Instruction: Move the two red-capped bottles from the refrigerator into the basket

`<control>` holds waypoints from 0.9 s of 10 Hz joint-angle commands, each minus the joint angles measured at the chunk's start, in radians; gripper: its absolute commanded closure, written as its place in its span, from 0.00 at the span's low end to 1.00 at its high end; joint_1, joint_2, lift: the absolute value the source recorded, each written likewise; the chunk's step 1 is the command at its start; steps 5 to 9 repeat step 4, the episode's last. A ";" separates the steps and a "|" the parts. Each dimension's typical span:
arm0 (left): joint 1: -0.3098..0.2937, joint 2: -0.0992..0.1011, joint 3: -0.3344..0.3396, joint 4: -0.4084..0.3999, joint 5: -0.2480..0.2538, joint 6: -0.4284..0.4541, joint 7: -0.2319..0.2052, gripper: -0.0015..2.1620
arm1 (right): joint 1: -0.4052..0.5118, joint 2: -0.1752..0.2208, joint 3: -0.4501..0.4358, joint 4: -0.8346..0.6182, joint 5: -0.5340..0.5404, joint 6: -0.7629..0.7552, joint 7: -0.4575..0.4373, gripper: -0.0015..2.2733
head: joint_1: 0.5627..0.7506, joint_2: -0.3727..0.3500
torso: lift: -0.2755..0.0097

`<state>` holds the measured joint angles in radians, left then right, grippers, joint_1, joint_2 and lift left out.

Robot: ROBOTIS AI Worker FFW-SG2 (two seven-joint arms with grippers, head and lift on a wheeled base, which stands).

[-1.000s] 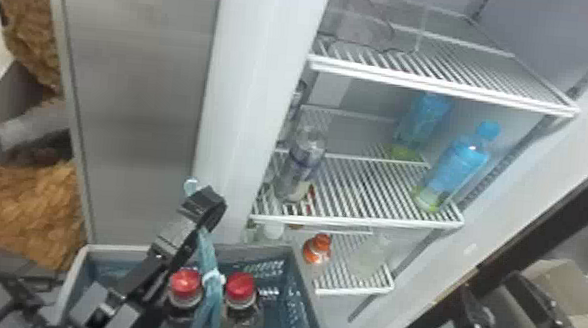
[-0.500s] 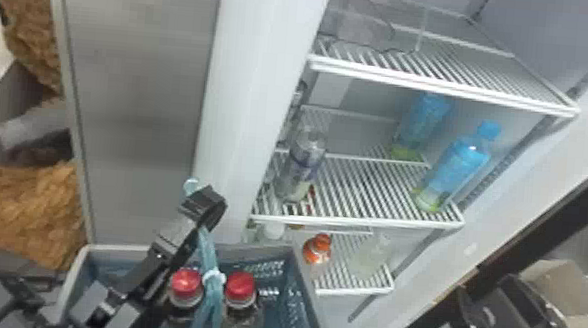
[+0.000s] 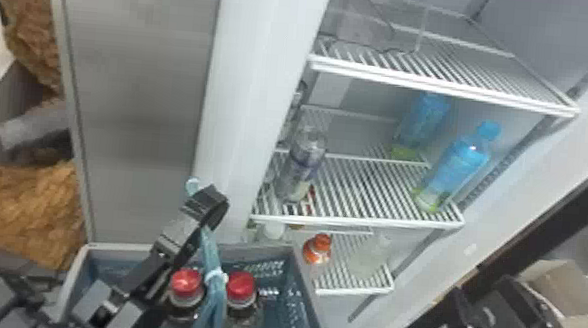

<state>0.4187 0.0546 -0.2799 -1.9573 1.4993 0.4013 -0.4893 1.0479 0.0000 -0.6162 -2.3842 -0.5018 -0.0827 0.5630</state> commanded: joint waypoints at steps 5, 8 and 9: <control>-0.002 -0.002 0.001 0.000 -0.006 0.006 0.000 0.56 | 0.000 0.001 0.000 0.000 0.003 0.011 0.000 0.11 | 0.70 0.03 | 0.97; -0.002 -0.002 0.001 0.000 -0.006 0.006 0.000 0.56 | 0.000 0.001 0.000 0.000 0.003 0.011 0.000 0.11 | 0.70 0.03 | 0.97; -0.002 -0.002 0.001 0.000 -0.006 0.006 0.000 0.56 | 0.000 0.001 0.000 0.000 0.003 0.011 0.000 0.11 | 0.70 0.03 | 0.97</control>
